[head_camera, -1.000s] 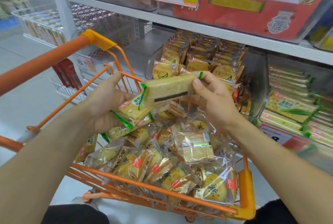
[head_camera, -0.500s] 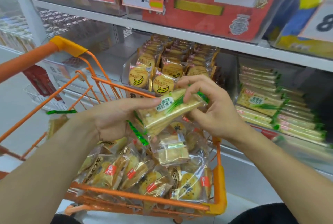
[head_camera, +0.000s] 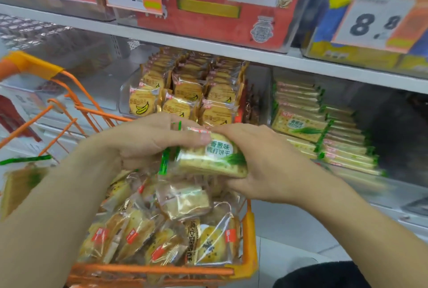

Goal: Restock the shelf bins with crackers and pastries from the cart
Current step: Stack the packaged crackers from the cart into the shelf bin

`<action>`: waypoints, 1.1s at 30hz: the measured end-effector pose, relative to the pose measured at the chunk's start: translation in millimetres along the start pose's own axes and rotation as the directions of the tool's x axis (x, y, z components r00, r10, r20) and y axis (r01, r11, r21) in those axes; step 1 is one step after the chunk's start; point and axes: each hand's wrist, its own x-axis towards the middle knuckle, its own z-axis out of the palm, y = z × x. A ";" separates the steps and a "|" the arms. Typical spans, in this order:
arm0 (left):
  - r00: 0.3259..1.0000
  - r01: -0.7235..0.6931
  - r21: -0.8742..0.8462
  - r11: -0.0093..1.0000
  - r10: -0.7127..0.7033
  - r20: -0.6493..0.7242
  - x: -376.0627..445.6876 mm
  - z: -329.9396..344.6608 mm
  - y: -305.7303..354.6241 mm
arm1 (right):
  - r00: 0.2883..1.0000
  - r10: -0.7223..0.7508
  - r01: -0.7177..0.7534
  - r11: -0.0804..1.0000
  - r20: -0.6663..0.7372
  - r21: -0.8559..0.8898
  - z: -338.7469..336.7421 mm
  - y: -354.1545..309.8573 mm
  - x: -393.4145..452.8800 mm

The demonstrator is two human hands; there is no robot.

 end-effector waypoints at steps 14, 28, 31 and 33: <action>0.911 -0.388 0.047 0.921 0.390 -0.132 5.6 82.4 -1.0 | 0.961 0.267 -0.257 0.959 0.078 -0.119 -26.4 46.2 -11.4; 0.861 -0.473 0.733 0.489 0.433 0.267 46.9 115.2 -38.3 | 0.672 0.741 -0.737 0.669 0.009 -0.096 3.5 141.2 -7.8; 0.841 -0.490 0.730 0.476 0.478 0.253 48.3 114.4 -40.2 | 0.687 0.726 -0.724 0.684 -0.014 -0.084 2.4 145.0 -8.2; 0.836 -0.491 0.728 0.479 0.494 0.239 48.8 114.7 -40.7 | 0.729 0.684 -0.684 0.722 -0.041 -0.107 -4.0 147.0 -11.3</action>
